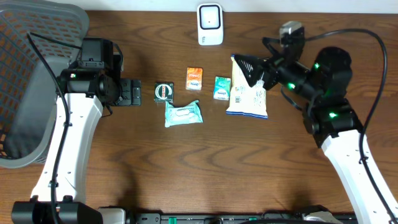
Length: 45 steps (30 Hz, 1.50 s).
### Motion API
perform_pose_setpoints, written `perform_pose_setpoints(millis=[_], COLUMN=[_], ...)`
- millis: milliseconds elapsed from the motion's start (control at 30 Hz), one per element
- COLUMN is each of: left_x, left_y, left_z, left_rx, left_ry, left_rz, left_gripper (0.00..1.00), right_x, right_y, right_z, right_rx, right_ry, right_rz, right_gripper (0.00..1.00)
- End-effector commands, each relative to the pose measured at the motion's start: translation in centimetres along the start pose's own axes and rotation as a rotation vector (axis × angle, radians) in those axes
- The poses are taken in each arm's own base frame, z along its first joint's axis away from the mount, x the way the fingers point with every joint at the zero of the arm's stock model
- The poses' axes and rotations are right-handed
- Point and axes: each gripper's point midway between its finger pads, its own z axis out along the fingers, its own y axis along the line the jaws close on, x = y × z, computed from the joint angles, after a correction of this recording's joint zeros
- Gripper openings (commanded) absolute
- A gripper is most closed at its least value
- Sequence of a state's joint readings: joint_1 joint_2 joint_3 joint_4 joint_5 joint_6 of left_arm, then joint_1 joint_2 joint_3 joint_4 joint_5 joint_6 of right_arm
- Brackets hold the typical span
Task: Scan the item barcode
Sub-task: 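Raise the right gripper and reach it toward the snack bag, then lower the right gripper onto the large snack bag and grasp it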
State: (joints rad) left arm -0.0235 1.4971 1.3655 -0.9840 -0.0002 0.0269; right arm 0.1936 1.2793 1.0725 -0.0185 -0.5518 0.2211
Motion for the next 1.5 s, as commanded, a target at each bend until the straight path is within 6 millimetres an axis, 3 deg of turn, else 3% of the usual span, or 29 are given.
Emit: perform_pose_setpoints(millis=[0, 200, 367, 533, 767, 933, 1033, 1167, 1467], left_x=[0.3, 0.3, 0.3, 0.3, 0.3, 0.3, 0.3, 0.3, 0.3], left_y=[0.1, 0.1, 0.1, 0.1, 0.1, 0.1, 0.1, 0.1, 0.1], left_z=[0.4, 0.4, 0.4, 0.4, 0.4, 0.4, 0.4, 0.4, 0.4], left_rx=[-0.009, -0.009, -0.009, -0.009, -0.009, -0.009, -0.009, -0.009, -0.009], left_ry=[0.014, 0.014, 0.014, 0.014, 0.014, 0.014, 0.014, 0.014, 0.014], left_rz=[0.008, 0.008, 0.008, 0.008, 0.008, 0.008, 0.008, 0.007, 0.008], left_gripper=[0.98, 0.98, 0.98, 0.97, 0.98, 0.98, 0.98, 0.98, 0.98], right_x=[-2.9, -0.9, 5.5, 8.7, 10.2, 11.3, 13.6, 16.1, 20.3], right_y=[-3.0, -8.7, -12.3, -14.8, -16.1, -19.0, -19.2, -20.2, -21.2], right_z=[-0.3, -0.8, 1.5, 2.9, 3.2, 2.0, 2.3, 2.2, 2.8], right_rx=[0.281, 0.611, 0.665, 0.703, 0.592, 0.605, 0.512, 0.519, 0.511], right_ry=[0.021, 0.302, 0.554, 0.601, 0.609, 0.622, 0.655, 0.706, 0.794], right_rz=[-0.135, -0.16, -0.113, -0.01, 0.147, 0.223, 0.321, 0.36, 0.418], right_gripper=[0.99, 0.99, 0.99, 0.99, 0.99, 0.99, 0.99, 0.99, 0.95])
